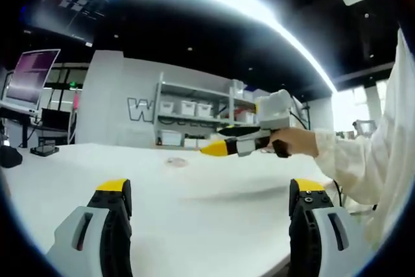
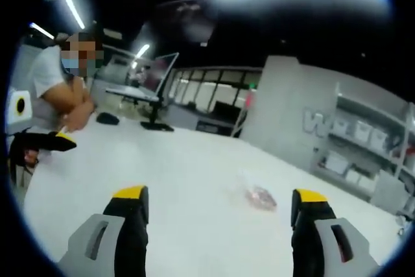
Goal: Open the resealable bag by pulling the two sides of the seal apart until the entire bag opening is separated and visibly accessible.
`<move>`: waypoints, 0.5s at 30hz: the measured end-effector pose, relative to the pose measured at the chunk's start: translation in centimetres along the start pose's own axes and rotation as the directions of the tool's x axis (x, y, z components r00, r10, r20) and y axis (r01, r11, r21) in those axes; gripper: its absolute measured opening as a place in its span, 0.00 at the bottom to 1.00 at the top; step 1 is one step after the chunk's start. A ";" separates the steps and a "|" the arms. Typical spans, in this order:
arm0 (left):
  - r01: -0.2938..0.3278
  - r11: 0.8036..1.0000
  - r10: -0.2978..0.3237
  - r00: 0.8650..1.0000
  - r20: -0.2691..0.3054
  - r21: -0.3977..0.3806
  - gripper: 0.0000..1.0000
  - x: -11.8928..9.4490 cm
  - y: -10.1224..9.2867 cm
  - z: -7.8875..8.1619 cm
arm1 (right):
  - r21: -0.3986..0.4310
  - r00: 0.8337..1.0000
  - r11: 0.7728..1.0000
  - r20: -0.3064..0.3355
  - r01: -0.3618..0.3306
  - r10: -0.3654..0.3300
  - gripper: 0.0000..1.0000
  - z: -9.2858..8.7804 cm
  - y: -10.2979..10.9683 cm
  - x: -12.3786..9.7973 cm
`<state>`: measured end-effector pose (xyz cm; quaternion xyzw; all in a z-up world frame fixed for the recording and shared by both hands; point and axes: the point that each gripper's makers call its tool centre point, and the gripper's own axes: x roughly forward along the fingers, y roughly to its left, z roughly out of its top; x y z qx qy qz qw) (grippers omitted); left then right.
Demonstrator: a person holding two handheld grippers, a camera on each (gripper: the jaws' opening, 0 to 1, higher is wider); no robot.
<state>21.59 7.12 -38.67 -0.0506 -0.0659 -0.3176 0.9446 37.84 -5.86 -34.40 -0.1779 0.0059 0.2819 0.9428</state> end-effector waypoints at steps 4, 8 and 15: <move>0.000 1.000 0.000 1.000 0.000 -0.002 1.00 0.1 0.0 0.0 | 0.001 1.000 1.000 0.002 0.001 -0.001 0.91 -0.1 0.2 -0.7; 0.002 1.000 -0.002 1.000 0.000 -0.002 1.00 0.2 0.0 0.0 | 0.009 1.000 1.000 0.010 0.000 0.000 0.90 -0.1 0.6 -1.5; 0.005 1.000 -0.005 1.000 -0.004 -0.003 1.00 0.2 -0.2 -0.2 | 0.016 1.000 1.000 0.021 0.003 -0.004 0.90 -0.3 1.1 -2.5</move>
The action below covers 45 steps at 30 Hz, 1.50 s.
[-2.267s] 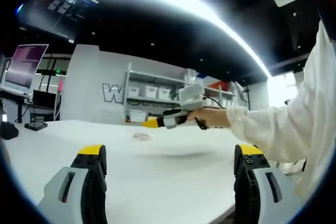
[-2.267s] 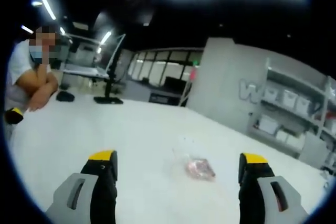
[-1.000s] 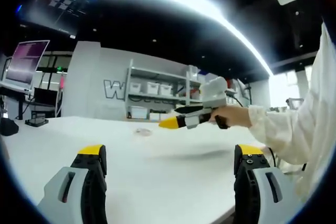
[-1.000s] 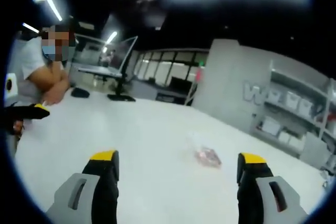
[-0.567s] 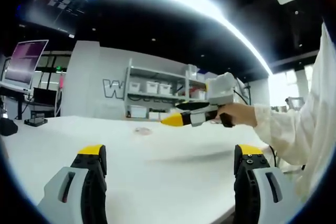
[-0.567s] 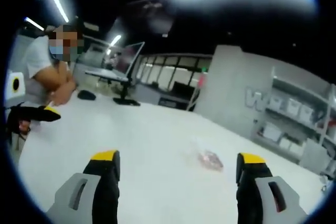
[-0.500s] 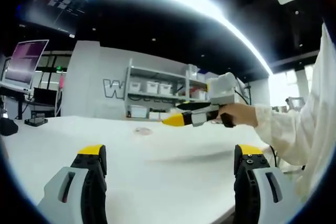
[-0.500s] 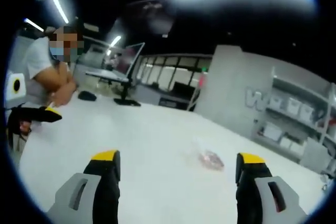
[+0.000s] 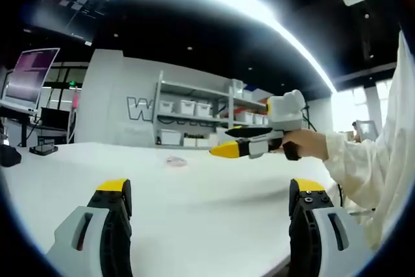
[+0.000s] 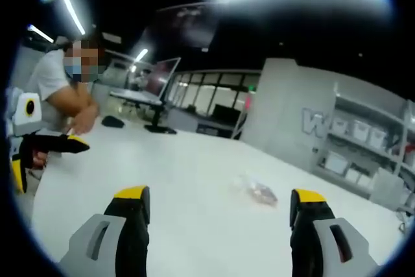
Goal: Open the resealable bag by pulling the two sides of the seal apart until the entire bag opening is separated and visibly accessible.
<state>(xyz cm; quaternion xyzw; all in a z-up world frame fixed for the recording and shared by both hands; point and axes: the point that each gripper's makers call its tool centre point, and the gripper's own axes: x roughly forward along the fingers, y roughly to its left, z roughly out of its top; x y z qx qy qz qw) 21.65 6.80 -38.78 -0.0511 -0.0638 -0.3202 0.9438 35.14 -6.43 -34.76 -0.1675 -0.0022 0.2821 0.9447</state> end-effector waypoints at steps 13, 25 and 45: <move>0.005 1.000 -0.005 1.000 -0.005 -0.002 1.00 0.0 0.0 -0.1 | 0.021 1.000 1.000 -0.007 0.009 -0.009 0.89 -1.0 0.2 -1.8; 0.012 1.000 -0.012 1.000 -0.007 -0.005 1.00 0.3 -0.2 -0.1 | 0.026 1.000 1.000 0.022 0.014 -0.015 0.88 -0.1 1.0 -3.3; 0.008 1.000 -0.008 1.000 -0.013 -0.017 0.99 0.0 0.4 -0.2 | 0.067 0.998 0.997 0.049 0.035 -0.039 0.87 -0.4 2.7 -6.2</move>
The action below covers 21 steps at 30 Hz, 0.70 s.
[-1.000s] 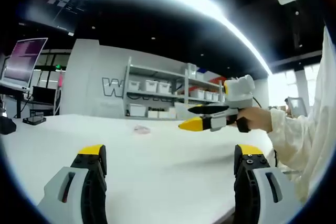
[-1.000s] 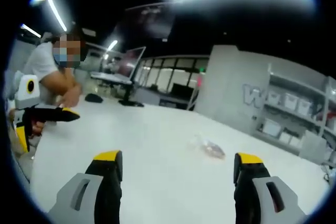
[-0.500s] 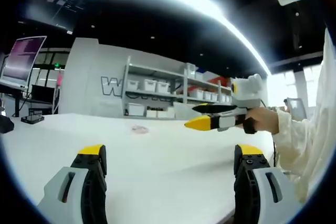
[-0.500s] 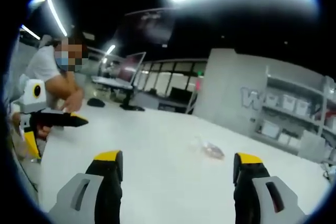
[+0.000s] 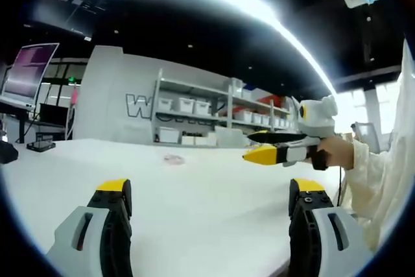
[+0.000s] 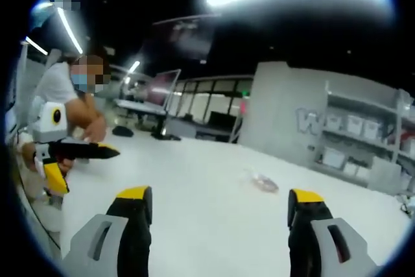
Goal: Open the resealable bag by pulling the two sides of the seal apart until the entire bag opening is separated and visibly accessible.
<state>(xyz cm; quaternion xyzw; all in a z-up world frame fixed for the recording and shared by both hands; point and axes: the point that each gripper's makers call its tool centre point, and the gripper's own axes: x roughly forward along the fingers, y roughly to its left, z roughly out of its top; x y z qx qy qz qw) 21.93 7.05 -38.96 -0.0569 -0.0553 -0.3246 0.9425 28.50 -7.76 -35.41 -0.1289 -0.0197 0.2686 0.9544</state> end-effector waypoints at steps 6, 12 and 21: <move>-0.016 1.000 0.016 1.000 0.008 -0.009 0.99 0.0 0.4 0.2 | 0.024 0.999 0.999 0.006 0.033 -0.033 0.87 -0.4 -0.1 -1.3; -0.022 1.000 0.023 1.000 0.014 -0.009 0.99 0.1 0.5 0.3 | 0.040 0.998 0.997 -0.014 0.064 -0.063 0.87 -1.5 -0.6 -2.5; -0.030 0.999 0.030 0.999 0.014 -0.012 0.99 0.3 0.6 0.2 | 0.056 0.996 0.994 -0.022 0.090 -0.089 0.86 -1.8 -1.1 -3.2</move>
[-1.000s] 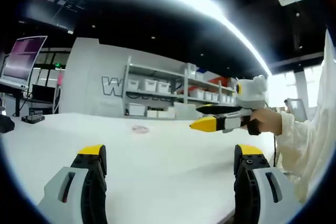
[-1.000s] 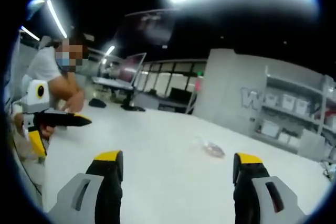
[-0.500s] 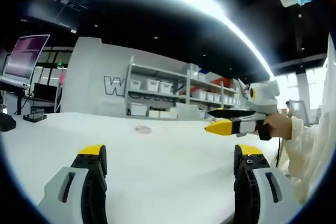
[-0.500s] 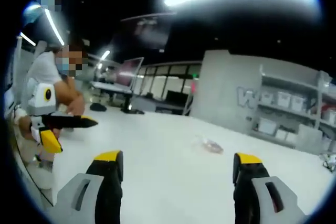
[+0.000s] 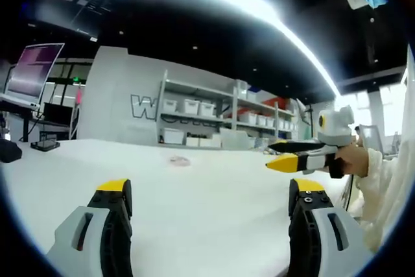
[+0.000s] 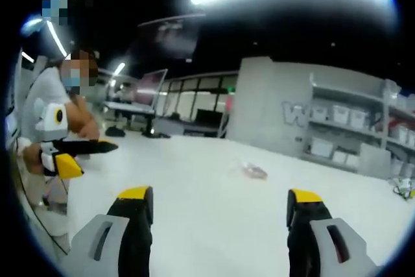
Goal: Open the resealable bag by pulling the two sides of the seal apart until the entire bag opening is separated and visibly accessible.
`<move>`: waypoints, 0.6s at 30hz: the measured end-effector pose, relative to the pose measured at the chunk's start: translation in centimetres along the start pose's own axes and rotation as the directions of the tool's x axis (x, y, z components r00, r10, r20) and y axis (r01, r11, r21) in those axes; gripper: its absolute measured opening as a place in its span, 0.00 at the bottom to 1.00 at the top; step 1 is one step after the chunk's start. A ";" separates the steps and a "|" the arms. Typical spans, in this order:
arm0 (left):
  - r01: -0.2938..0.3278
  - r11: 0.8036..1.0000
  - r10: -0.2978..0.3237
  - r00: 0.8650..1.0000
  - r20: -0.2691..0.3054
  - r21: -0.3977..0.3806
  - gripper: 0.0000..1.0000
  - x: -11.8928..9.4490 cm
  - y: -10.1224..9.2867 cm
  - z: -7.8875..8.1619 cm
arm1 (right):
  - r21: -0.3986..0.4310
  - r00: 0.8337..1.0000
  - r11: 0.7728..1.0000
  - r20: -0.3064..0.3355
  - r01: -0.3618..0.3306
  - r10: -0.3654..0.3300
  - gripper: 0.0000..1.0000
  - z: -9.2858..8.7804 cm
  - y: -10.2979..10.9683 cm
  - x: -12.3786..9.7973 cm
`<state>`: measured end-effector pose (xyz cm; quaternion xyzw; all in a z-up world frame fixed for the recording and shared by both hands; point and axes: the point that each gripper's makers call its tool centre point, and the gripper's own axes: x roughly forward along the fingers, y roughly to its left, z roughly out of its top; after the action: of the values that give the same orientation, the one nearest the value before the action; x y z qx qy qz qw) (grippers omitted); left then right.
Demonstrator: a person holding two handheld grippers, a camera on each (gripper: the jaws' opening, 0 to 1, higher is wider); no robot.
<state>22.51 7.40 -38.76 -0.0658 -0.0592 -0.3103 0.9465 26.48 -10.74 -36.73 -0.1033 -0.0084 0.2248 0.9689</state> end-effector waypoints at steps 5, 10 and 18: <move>-0.011 1.000 0.011 1.000 0.004 -0.001 0.99 0.2 0.5 0.2 | 0.002 1.000 1.000 0.000 0.027 -0.027 0.85 -0.2 -0.1 -0.8; -0.018 1.000 0.018 1.000 0.005 -0.005 0.99 0.1 0.8 0.3 | 0.007 0.999 0.999 -0.008 0.043 -0.043 0.85 -0.4 0.1 -1.7; -0.031 0.999 0.031 1.000 0.002 -0.016 0.98 -0.2 1.3 0.4 | 0.047 0.995 0.994 0.008 0.100 -0.101 0.85 -0.4 -0.1 -3.1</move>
<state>23.15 8.63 -38.52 -0.0745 -0.0569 -0.2961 0.9505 23.75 -12.27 -37.00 -0.0791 -0.0133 0.1765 0.9810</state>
